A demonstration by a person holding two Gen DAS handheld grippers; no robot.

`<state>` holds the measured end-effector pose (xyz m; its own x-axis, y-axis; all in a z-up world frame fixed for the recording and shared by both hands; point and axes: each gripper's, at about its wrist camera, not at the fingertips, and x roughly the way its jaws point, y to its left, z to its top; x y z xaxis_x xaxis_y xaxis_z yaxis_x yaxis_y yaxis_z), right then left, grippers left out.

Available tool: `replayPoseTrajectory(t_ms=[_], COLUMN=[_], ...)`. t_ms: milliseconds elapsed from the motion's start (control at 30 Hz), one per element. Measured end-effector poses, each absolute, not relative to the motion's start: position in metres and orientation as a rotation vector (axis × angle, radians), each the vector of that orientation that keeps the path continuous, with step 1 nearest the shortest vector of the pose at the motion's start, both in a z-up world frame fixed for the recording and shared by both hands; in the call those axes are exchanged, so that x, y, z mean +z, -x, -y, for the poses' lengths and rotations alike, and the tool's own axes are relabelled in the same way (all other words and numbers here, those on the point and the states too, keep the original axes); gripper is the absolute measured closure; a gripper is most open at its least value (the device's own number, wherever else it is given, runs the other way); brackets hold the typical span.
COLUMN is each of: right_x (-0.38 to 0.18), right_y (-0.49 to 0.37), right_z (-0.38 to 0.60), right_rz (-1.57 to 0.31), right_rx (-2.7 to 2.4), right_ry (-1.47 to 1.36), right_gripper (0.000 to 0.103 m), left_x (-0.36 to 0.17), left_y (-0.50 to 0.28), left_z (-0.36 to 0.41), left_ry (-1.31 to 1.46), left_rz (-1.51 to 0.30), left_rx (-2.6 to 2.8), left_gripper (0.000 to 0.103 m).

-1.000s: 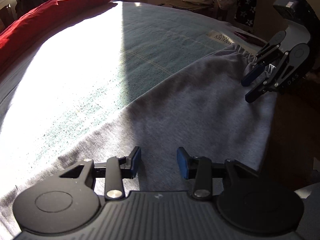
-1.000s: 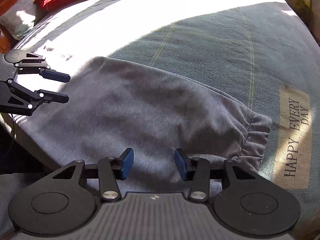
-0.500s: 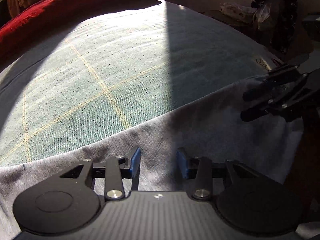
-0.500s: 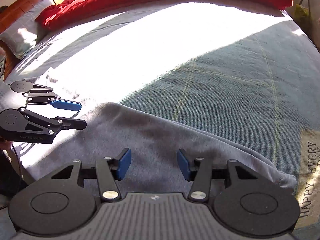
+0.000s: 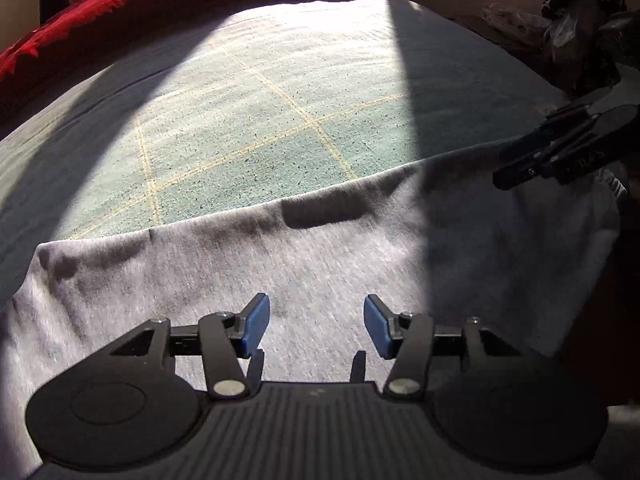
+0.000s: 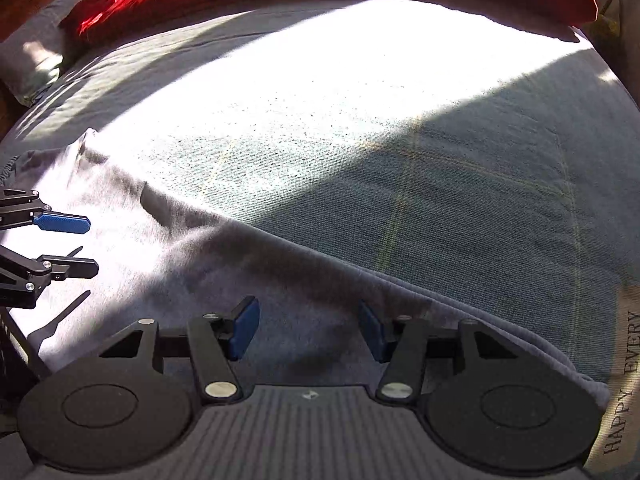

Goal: Fold clothes
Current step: 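Smooth the folded sweatpants flat with both grippers open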

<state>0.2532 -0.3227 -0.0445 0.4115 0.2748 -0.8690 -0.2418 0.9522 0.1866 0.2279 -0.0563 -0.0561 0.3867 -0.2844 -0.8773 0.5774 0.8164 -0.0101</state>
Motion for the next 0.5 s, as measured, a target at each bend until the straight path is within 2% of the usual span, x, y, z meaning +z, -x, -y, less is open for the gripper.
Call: replayPoseTrajectory(t_ms=[267, 500], right_x=[-0.039, -0.029], right_y=[-0.267, -0.27], right_z=[0.256, 0.204], right_rz=[-1.064, -0.958], right_rx=[0.453, 0.572], right_ry=[0.031, 0.09], right_gripper=[0.041, 0.04], left_x=[-0.061, -0.054], left_y=[-0.202, -0.223], left_z=[0.009, -0.018], left_ry=[-0.247, -0.201], left_rz=[-1.105, -0.987], left_rx=[-0.47, -0.344], left_gripper=[0.05, 0.05])
